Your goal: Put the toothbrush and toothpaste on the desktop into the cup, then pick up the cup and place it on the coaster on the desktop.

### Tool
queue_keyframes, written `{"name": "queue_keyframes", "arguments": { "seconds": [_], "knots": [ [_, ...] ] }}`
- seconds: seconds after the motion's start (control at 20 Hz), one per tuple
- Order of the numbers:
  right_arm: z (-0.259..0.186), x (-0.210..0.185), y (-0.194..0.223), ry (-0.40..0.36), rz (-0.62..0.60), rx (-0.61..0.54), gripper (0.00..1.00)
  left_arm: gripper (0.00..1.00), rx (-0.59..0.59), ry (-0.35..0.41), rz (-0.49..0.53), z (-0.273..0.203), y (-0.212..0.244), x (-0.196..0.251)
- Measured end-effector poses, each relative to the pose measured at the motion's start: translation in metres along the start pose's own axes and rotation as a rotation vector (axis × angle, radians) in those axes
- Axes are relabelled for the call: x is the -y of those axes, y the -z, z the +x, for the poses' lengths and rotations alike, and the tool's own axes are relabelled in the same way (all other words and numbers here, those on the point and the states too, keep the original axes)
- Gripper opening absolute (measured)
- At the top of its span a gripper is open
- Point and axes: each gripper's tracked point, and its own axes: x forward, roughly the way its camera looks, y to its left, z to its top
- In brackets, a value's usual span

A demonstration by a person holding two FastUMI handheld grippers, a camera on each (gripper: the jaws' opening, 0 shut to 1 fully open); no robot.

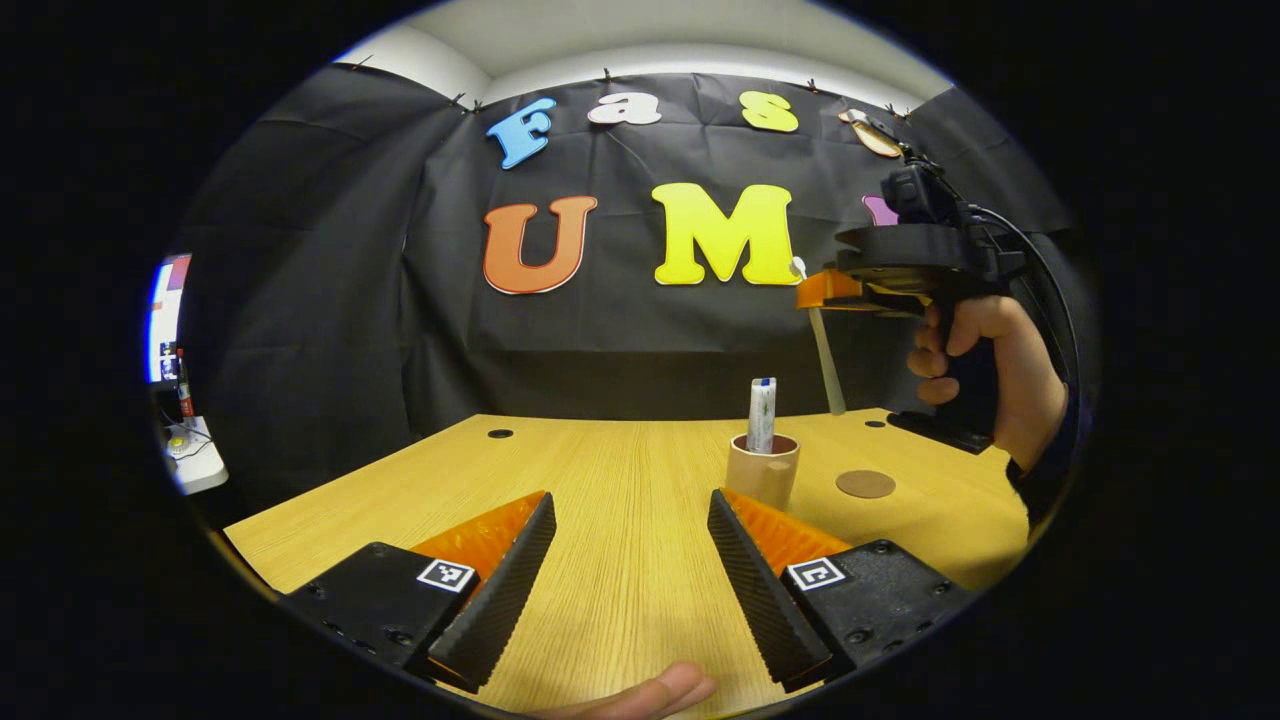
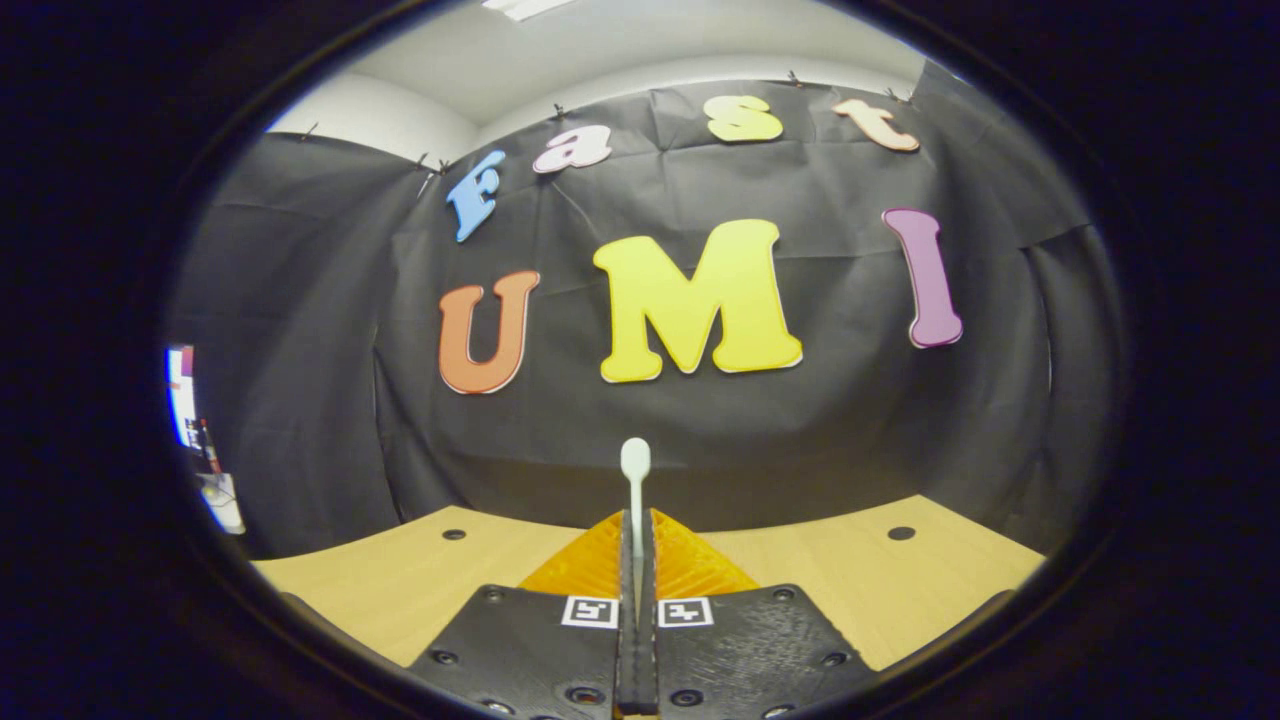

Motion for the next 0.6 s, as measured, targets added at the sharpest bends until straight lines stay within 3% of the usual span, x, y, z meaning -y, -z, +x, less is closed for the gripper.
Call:
{"name": "queue_keyframes", "arguments": {
  "seconds": [0.6],
  "knots": [
    [0.042, -0.011, 0.034, 0.015, -0.022, -0.057, 0.00, 0.98, -0.023, 0.012, -0.009, 0.009, 0.010, -0.004]
  ]
}}
